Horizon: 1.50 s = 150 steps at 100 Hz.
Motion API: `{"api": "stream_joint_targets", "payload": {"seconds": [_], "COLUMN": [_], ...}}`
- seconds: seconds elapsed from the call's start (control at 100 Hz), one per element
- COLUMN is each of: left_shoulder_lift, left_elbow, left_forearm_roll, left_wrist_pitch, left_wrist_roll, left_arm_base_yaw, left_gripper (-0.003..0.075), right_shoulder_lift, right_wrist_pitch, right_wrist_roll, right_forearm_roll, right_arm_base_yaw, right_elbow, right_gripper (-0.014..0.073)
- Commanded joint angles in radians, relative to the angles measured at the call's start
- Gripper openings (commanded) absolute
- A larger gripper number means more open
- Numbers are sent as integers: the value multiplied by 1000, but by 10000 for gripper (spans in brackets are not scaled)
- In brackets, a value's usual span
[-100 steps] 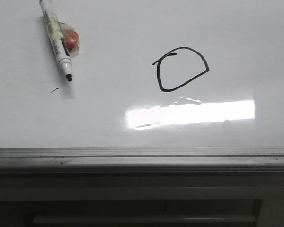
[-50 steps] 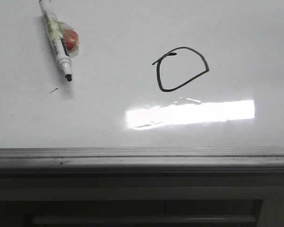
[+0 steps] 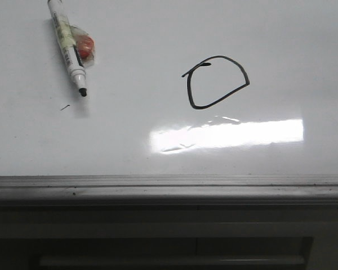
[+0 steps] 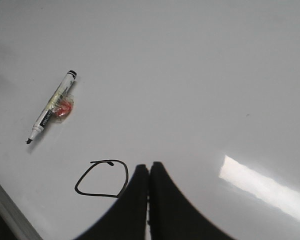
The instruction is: Write number 0 on whiteboard
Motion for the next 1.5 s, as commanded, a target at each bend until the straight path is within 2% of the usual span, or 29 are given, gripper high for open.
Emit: {"api": "stream_joint_targets", "payload": {"seconds": [0.0,0.18,0.32,0.44,0.66,0.76,1.49], "left_shoulder_lift": [-46,-233,-284,-283,-283,-283,-283], "left_elbow": [50,297,400,459,525,523,525], "left_forearm_roll": [33,46,42,42,60,52,42], "left_wrist_pitch": [-135,-380,-412,-408,-365,-208,-218], "left_wrist_roll": [80,118,116,116,119,119,119], "left_arm_base_yaw": [57,284,442,509,513,513,513], "left_gripper": [-20,-20,-20,-20,-20,-20,-20], "right_shoulder_lift": [8,8,8,8,8,8,8], "right_wrist_pitch": [-41,-41,-41,-41,-41,-41,-41], "right_wrist_roll": [4,4,4,4,4,4,4], "right_forearm_roll": [-52,-52,-52,-52,-52,-52,-52], "right_arm_base_yaw": [-7,-7,-7,-7,-7,-7,-7], "right_elbow": [-25,-25,-25,-25,-25,-25,-25], "right_gripper": [-57,-57,-57,-57,-57,-57,-57]}}
